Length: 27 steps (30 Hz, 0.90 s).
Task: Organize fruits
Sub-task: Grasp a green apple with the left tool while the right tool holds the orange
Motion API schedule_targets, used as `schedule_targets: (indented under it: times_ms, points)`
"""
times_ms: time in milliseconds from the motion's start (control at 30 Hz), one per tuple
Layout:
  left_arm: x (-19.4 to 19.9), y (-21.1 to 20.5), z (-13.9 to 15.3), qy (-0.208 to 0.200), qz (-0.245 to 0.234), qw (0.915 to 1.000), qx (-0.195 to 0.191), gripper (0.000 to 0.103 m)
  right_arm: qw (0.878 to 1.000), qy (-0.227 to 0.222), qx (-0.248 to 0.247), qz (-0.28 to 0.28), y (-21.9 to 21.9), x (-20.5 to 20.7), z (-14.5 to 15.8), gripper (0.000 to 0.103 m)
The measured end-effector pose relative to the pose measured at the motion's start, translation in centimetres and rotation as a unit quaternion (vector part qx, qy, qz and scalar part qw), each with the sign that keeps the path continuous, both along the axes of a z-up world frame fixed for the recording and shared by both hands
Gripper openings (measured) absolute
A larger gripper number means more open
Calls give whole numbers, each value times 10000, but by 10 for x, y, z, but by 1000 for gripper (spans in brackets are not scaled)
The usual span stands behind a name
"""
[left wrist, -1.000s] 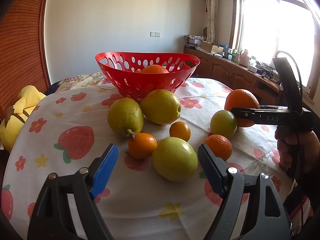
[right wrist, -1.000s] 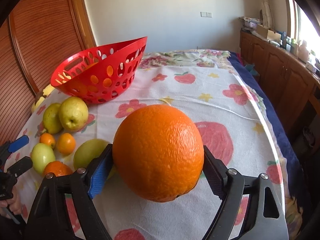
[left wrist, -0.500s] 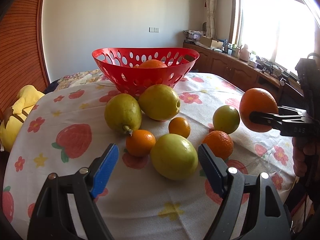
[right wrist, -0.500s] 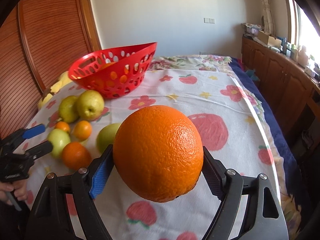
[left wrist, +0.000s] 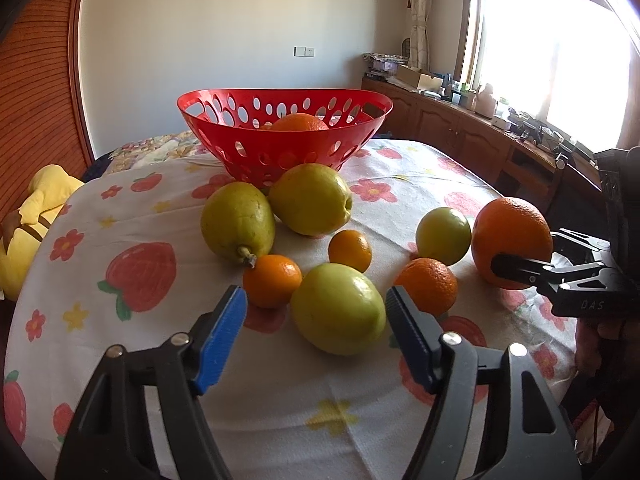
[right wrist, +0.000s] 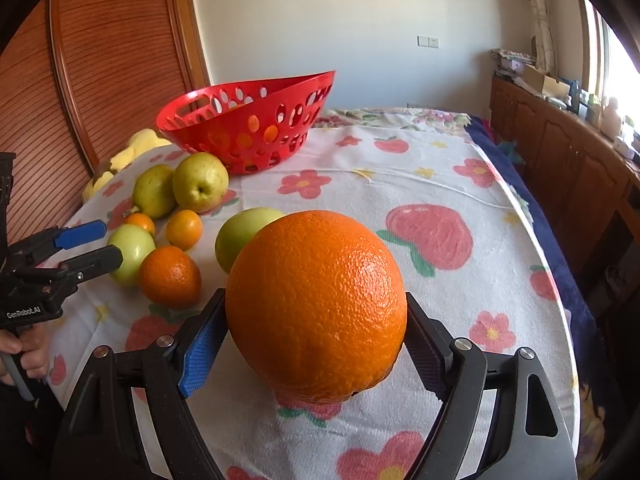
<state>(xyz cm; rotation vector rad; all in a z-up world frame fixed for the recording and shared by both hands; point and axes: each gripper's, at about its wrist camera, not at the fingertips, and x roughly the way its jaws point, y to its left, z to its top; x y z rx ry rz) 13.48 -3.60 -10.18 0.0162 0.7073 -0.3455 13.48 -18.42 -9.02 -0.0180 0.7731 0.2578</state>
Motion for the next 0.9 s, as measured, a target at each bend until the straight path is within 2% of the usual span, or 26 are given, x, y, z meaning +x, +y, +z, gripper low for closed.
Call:
schedule_targets:
  times_ms: [33, 100, 333, 433, 767, 900]
  points:
    - [0, -1, 0, 36, -28, 10000, -3, 60, 10000, 7, 46, -8, -1, 0, 0, 84]
    - [1, -5, 0, 94, -85, 9999, 8, 57, 10000, 14, 93, -17, -2, 0, -1, 84]
    - [9, -13, -9, 334, -125, 9994, 42, 58, 9998, -73, -159, 3, 5, -3, -1, 84]
    - [12, -17, -11, 426, -118, 9990, 90, 63, 9999, -61, -118, -2, 4, -2, -1, 84]
    - [14, -17, -11, 465, -199, 9987, -19, 63, 10000, -53, -74, -16, 2, -2, -1, 85]
    - [15, -15, -12, 459, -288, 9985, -125, 53, 10000, -52, -67, -15, 3, -2, -1, 85]
